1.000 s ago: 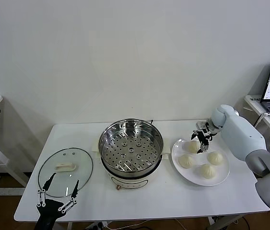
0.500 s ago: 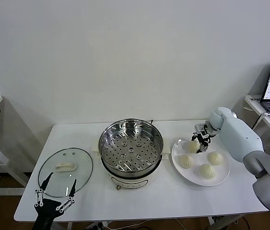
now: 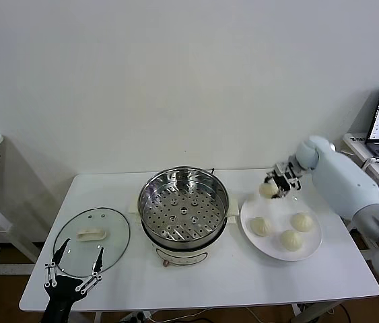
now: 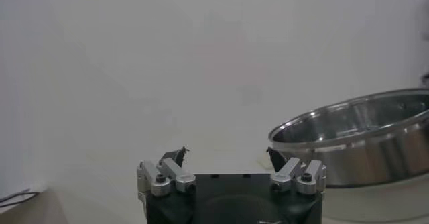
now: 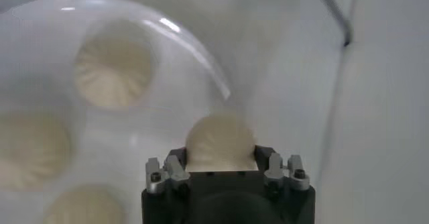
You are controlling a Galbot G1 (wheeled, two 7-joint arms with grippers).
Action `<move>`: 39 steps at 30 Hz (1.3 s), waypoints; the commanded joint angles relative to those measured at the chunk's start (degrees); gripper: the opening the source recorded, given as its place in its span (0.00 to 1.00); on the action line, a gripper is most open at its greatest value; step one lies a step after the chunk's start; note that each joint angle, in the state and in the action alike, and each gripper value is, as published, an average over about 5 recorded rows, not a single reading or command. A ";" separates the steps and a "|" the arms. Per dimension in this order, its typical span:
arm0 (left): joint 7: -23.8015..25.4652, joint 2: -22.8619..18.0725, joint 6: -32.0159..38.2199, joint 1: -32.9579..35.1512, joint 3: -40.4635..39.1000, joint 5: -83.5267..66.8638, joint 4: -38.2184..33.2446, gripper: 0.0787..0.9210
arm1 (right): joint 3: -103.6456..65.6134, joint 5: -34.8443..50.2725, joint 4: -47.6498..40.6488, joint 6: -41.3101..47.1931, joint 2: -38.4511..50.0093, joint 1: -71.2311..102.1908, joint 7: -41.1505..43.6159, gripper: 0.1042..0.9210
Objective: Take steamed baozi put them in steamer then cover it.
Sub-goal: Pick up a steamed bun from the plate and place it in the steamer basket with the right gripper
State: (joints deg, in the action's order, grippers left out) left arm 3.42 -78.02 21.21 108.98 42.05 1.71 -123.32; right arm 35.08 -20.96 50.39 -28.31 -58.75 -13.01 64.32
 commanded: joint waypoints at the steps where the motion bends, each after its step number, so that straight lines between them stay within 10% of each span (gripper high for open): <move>1: -0.30 -0.24 -0.09 -0.18 -0.33 0.00 -0.03 0.88 | 8.56 4.50 10.34 -12.36 -1.57 -10.93 0.29 0.74; 13: -0.30 -0.41 0.19 -0.12 -0.80 -0.04 -0.49 0.88 | 21.13 8.15 20.23 -15.09 -7.47 -16.85 3.12 0.77; 39: -0.78 -1.03 1.00 0.60 0.51 -0.01 -0.91 0.88 | 20.38 -4.12 7.74 -11.08 -19.88 -5.24 3.76 0.77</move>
State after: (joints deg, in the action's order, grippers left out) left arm 2.73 -79.09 22.05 109.44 42.23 1.67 -124.22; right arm 55.27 -22.81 60.38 -39.61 -76.54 -19.33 67.98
